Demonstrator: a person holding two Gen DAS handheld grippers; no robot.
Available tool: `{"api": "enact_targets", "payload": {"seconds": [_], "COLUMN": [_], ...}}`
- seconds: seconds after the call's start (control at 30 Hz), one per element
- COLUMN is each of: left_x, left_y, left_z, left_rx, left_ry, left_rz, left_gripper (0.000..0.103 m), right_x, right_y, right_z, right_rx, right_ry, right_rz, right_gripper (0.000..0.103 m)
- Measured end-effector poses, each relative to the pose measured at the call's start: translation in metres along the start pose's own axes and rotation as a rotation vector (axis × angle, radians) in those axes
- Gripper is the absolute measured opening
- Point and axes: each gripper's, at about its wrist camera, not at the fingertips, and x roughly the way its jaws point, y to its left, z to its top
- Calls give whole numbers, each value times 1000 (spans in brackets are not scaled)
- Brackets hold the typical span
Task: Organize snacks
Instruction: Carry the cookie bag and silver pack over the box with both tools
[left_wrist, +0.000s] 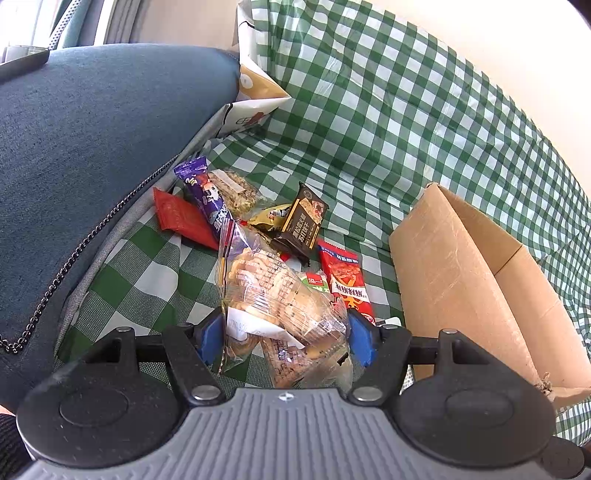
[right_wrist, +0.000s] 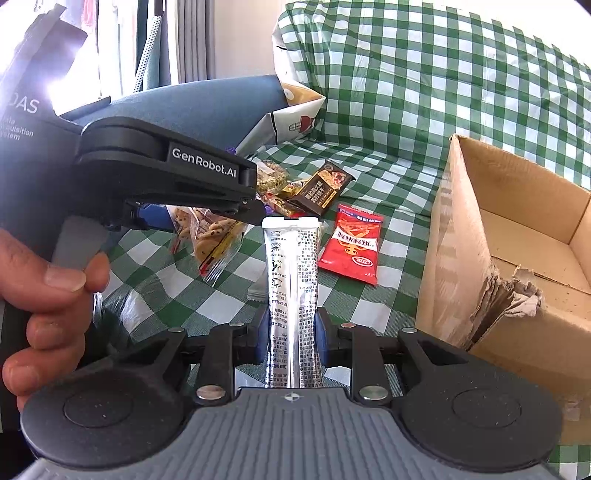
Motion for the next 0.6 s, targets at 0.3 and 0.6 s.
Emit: {"api": "enact_targets", "payload": {"seconds": [0.3,0.6], "left_x": [-1,15], "left_y": [1,1], "left_z": [1,27], "left_rx": [8,5], "left_ry": [-10,-30], "left_rz": [3,-82], "left_gripper": [73,73], "right_x": [-5,-17], "right_y": [-2,-12], "right_z": [4,15], "right_rx": [7,42], "right_ry": [-50,-136], "right_rz": [-11,-29], "right_gripper": [26,26]}}
